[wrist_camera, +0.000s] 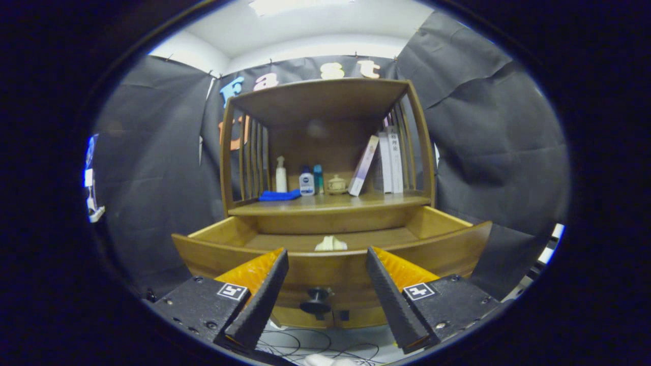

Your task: Pull open the drawer, take out the items inside it, and place them on the countertop above the cabinet.

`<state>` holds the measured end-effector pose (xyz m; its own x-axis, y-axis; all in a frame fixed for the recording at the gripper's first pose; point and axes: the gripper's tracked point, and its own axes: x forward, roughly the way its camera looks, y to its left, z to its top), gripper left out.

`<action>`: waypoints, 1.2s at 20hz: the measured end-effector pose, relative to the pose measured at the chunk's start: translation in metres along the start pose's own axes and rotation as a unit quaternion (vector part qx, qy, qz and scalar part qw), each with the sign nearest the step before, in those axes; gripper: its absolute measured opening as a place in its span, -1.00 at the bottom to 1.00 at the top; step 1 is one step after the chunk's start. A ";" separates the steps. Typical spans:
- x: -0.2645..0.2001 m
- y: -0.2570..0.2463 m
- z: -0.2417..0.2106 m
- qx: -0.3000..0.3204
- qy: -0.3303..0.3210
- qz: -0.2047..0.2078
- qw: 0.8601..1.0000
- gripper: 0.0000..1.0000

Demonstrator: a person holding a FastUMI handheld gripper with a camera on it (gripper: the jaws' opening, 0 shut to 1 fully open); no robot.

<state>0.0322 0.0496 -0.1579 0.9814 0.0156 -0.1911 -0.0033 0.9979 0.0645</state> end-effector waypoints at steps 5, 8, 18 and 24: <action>0.017 -0.013 0.076 0.012 -0.040 -0.004 0.999 0.97; 0.045 -0.021 0.114 0.002 -0.039 -0.014 0.999 0.98; 0.162 0.014 0.107 -0.027 0.155 0.010 0.988 0.97; 0.198 0.031 0.023 -0.039 0.321 0.019 0.946 0.87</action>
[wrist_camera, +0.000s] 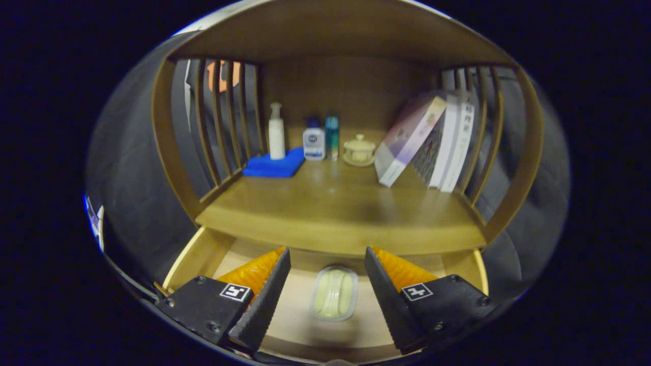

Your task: Pull open the drawer, take out the items inside it, and place them on the countertop above the cabinet.

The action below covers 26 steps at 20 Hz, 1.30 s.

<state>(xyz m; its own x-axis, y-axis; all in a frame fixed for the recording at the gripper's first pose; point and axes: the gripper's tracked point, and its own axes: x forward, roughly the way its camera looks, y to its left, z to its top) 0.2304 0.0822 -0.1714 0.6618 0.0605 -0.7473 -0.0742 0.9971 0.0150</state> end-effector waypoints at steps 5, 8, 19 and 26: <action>0.038 -0.015 -0.038 0.022 0.118 -0.025 0.992 0.50; 0.049 -0.016 -0.057 0.041 0.167 -0.021 0.985 0.29; 0.063 -0.018 -0.079 0.052 0.228 -0.026 0.972 -0.50; 0.032 -0.012 -0.081 0.049 0.214 -0.007 0.976 -0.54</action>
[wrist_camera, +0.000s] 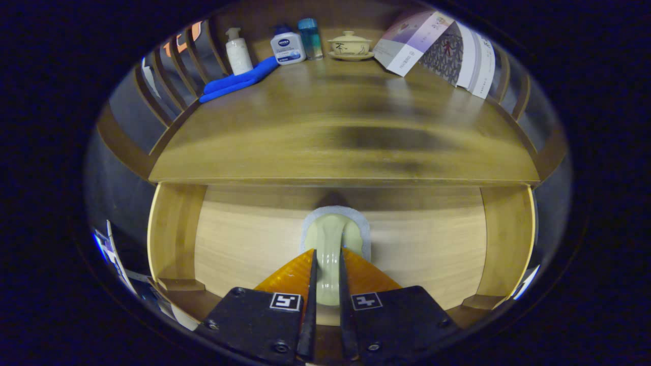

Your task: Pull open the drawer, take out the items inside it, and place them on the countertop above the cabinet.

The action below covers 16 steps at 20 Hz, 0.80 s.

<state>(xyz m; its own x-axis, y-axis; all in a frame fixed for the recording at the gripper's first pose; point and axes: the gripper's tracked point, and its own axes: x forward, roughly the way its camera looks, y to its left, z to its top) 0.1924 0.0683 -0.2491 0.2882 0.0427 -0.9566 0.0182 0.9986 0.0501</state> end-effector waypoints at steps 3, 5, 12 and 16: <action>-0.019 -0.003 -0.005 -0.009 -0.014 0.000 1.000 -0.54; -0.035 -0.005 -0.003 -0.009 -0.024 0.001 1.000 -0.54; -0.092 -0.007 0.033 0.004 -0.062 0.006 0.998 -0.54; -0.108 0.000 0.067 0.010 -0.077 0.009 0.997 -0.54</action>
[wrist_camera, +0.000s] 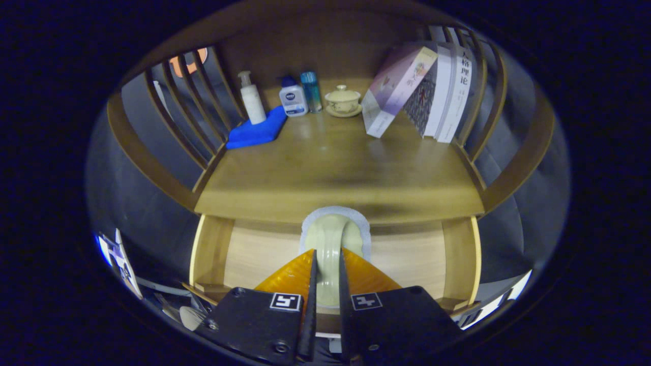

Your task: Pull open the drawer, take out the items inside it, and place them on the countertop above the cabinet.

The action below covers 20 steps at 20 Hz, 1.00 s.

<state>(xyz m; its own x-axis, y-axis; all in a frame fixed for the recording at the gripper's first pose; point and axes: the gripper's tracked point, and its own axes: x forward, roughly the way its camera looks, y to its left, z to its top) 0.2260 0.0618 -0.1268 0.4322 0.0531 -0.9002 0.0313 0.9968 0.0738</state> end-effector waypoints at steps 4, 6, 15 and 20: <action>0.007 0.008 0.035 0.012 0.001 0.005 1.000 -0.55; 0.018 0.009 0.051 0.008 0.000 -0.001 1.000 -0.55; 0.065 0.004 0.099 0.015 0.016 -0.011 1.000 -0.55; 0.077 -0.010 0.101 0.042 0.019 -0.016 0.999 -0.54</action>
<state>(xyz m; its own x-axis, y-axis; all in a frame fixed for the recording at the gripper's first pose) 0.3499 0.0498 -0.1536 0.3947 0.0246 -0.9185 0.1212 0.9895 0.0786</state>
